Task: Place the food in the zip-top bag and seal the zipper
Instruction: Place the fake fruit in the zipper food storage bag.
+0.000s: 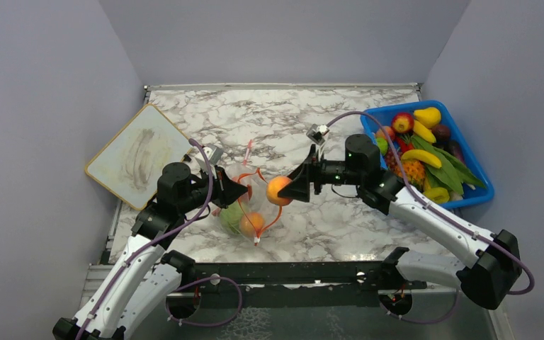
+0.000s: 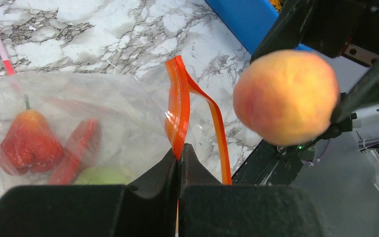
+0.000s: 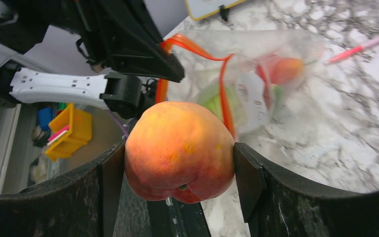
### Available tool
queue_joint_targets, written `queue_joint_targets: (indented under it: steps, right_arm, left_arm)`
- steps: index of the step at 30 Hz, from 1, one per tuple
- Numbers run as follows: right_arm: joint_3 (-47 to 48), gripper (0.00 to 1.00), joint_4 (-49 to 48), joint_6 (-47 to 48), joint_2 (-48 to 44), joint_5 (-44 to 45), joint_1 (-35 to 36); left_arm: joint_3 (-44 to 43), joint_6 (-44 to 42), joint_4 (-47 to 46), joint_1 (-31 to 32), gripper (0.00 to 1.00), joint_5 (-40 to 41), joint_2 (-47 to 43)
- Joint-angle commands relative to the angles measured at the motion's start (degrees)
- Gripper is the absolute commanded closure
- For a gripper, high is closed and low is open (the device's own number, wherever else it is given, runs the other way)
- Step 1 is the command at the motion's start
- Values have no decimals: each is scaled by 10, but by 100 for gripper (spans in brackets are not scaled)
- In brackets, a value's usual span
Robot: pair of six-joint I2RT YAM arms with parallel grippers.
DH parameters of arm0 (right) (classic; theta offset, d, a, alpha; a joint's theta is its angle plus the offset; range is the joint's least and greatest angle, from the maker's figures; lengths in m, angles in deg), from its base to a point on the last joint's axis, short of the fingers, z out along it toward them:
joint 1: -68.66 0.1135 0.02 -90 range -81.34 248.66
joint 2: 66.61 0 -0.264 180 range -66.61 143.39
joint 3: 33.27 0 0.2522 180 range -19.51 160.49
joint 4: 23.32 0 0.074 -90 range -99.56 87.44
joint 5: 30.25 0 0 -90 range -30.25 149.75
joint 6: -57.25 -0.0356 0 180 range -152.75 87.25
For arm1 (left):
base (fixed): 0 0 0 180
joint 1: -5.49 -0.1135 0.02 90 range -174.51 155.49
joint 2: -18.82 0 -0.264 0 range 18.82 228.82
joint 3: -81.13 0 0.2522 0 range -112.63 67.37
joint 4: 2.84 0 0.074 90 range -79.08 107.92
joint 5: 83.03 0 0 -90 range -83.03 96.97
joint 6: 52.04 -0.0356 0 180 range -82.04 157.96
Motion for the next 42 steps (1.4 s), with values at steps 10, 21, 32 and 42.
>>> queue_joint_targets:
  steps: [10,21,32,42]
  right_arm:
    - [14,61,-84,29,77,103,103]
    - [8,61,-131,64,111,213,137]
    - [31,61,-101,31,130,384,201]
    - [81,49,-12,-178,185,504,246]
  left_arm:
    - [10,5,-25,2,100,-13,-14]
    - [11,4,-31,2,100,-27,-16]
    - [12,8,-35,2,100,-31,-14]
    - [12,10,-40,3,100,-34,-12]
